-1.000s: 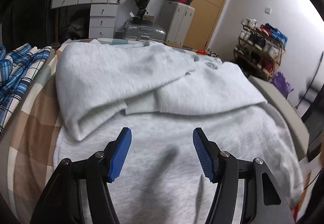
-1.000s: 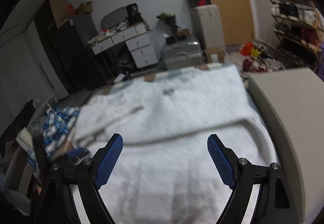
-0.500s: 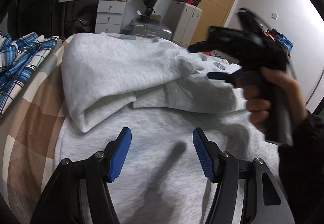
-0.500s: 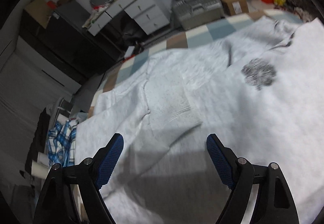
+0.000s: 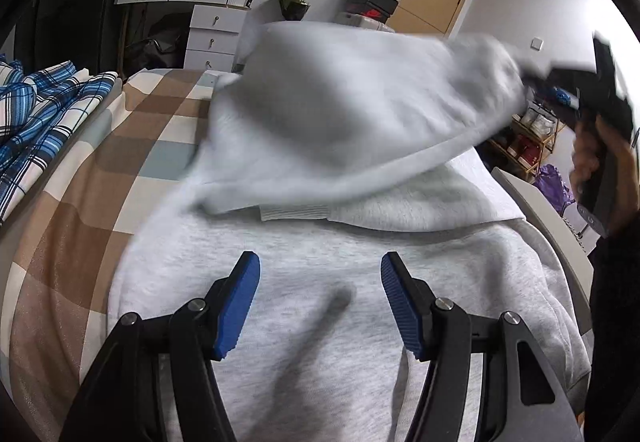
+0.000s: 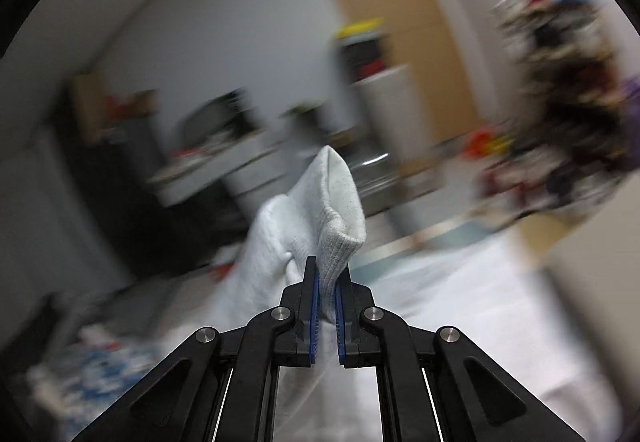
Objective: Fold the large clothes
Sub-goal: 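Lay the sleeve flat across the folded hoodie with the right tool and release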
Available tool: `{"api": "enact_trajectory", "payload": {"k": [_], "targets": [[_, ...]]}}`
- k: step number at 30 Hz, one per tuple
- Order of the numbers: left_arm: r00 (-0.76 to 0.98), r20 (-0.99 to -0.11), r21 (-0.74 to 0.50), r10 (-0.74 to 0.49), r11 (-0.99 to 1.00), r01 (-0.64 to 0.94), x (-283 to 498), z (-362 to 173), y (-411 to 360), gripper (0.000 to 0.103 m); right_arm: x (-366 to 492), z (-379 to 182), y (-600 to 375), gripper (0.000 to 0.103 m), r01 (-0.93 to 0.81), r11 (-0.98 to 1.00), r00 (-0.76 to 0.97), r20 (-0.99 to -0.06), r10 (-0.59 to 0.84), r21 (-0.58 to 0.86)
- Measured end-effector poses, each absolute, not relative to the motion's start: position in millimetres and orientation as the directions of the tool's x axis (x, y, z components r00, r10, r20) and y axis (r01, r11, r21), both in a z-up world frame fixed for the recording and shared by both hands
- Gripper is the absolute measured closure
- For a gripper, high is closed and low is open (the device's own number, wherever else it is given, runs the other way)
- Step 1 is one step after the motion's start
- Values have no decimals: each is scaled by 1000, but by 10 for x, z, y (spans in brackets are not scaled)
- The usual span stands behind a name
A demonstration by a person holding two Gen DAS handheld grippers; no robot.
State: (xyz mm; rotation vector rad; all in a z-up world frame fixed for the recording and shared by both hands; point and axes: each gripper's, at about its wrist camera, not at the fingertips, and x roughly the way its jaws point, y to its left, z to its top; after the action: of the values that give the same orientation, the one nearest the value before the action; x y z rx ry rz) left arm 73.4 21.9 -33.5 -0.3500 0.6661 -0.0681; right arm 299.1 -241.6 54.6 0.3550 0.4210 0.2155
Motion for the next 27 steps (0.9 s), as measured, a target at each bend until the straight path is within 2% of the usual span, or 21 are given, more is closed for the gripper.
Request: {"api": "enact_trajectory", "payload": {"k": [1, 2, 3, 4, 5, 7, 11, 13, 14, 18, 19, 20, 21, 22, 24, 26, 27], "targets": [[786, -593, -342, -174, 938, -50, 731, -341, 226, 45, 3165, 393, -2586, 87, -67, 926, 856, -455, 245, 373], [785, -594, -344, -175, 938, -51, 732, -346, 232, 45, 3333, 194, -2742, 71, 9, 934, 812, -547, 201, 356], [785, -595, -343, -175, 938, -51, 726, -357, 236, 45, 3430, 48, -2846, 60, 62, 942, 777, -608, 162, 331], [784, -595, -343, -175, 938, -51, 724, -360, 241, 45, 3490, -125, -2991, 56, 143, 944, 736, -670, 100, 298], [785, -595, -342, -172, 938, -54, 724, -355, 240, 45, 3479, -245, -3132, 56, 214, 931, 712, -700, 59, 296], [785, -597, -344, -167, 937, -62, 723, -355, 248, 45, 3370, -408, -3389, 56, 271, 877, 719, -689, 89, 397], [777, -606, -341, -167, 938, -64, 748, -355, 237, 45, 3411, -527, -3294, 56, 150, 893, 691, -691, 212, 424], [778, -606, -337, -164, 939, -64, 754, -348, 237, 45, 3484, -580, -3237, 51, 101, 881, 679, -679, 278, 462], [778, -606, -337, -163, 939, -67, 756, -349, 240, 45, 3535, -598, -3255, 47, 104, 878, 674, -683, 282, 466], [775, -612, -340, -160, 937, -75, 771, -361, 254, 45, 3702, -796, -3249, 46, 178, 870, 625, -736, 261, 460], [774, -612, -341, -160, 937, -76, 774, -362, 256, 45, 3734, -835, -3234, 48, 182, 872, 615, -745, 260, 454], [774, -613, -341, -159, 937, -77, 778, -364, 258, 45, 3737, -824, -3189, 57, 162, 880, 616, -742, 264, 447], [773, -614, -342, -159, 937, -78, 783, -367, 262, 45, 3710, -770, -3139, 88, 103, 891, 625, -726, 287, 442], [772, -615, -343, -160, 936, -79, 787, -370, 265, 45, 3609, -646, -3095, 93, 25, 892, 675, -666, 318, 452], [770, -618, -345, -160, 935, -83, 799, -378, 276, 45, 3366, -392, -3042, 94, -80, 906, 754, -569, 328, 416], [767, -620, -347, -162, 934, -84, 810, -388, 286, 45, 3279, -298, -3080, 94, -74, 923, 783, -552, 288, 377], [767, -621, -348, -163, 934, -83, 814, -390, 287, 45, 3288, -328, -3121, 94, -54, 932, 775, -574, 266, 359]]}}
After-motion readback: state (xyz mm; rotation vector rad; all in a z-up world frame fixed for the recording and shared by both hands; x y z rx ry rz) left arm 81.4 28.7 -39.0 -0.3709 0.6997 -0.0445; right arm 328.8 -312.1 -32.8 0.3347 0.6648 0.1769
